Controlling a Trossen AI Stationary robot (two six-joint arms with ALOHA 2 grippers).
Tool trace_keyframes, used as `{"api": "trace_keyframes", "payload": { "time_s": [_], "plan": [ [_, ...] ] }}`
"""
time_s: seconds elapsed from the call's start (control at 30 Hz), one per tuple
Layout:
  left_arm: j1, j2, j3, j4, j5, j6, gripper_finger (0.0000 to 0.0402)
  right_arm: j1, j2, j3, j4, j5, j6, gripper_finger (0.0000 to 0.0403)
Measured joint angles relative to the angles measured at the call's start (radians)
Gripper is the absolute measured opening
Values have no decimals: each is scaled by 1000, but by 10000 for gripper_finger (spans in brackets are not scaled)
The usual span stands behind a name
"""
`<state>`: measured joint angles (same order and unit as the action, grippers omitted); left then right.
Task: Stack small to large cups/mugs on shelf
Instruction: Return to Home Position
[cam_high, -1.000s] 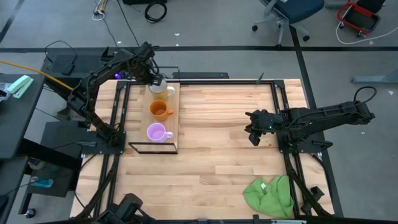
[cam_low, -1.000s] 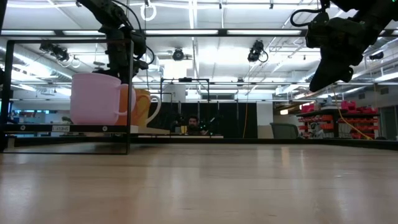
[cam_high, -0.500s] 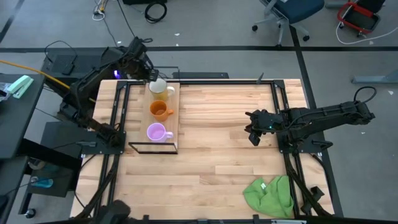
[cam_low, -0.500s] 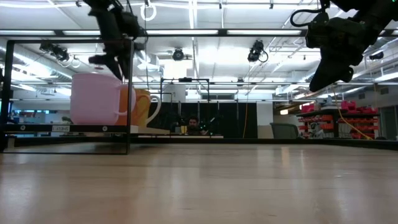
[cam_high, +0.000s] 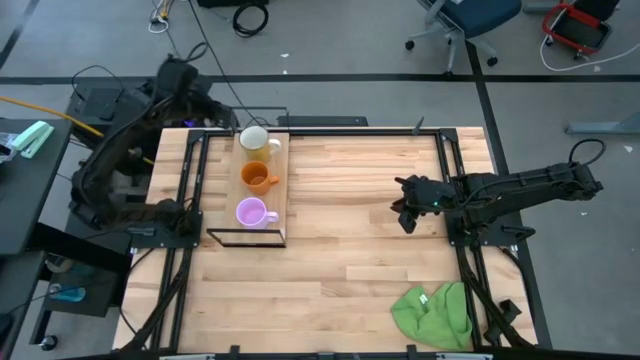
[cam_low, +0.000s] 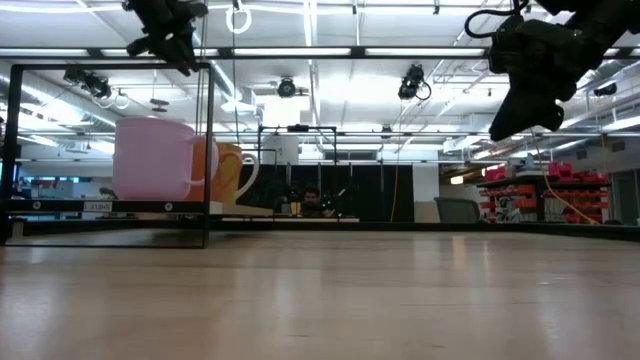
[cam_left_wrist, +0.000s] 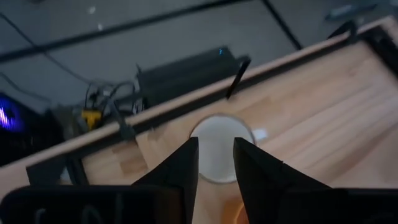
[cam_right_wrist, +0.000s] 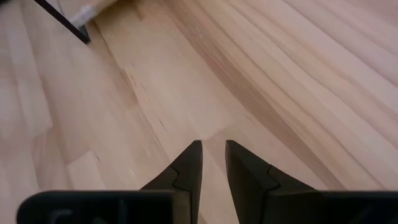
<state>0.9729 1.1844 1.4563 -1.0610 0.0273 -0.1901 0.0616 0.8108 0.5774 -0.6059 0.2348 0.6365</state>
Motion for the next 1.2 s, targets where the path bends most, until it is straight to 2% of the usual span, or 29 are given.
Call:
{"api": "trace_keyframes", "payload": {
  "time_s": [0.43, 0.9, 1.1, 1.2],
  "plan": [
    [-3, -29, 0, 25, 0, 19, 107, 0, 0, 0, 51, 0, 26, 77],
    [-97, -29, 0, 19, 1, 18, 107, 0, 0, 0, 50, 0, 19, 77],
    [-130, -29, -1, -14, 0, -63, 107, 0, 0, 0, 53, 0, 36, 77],
    [-155, -29, -1, -16, 0, -17, 107, 0, 0, 0, 53, 0, 61, 77]
  ]
}}
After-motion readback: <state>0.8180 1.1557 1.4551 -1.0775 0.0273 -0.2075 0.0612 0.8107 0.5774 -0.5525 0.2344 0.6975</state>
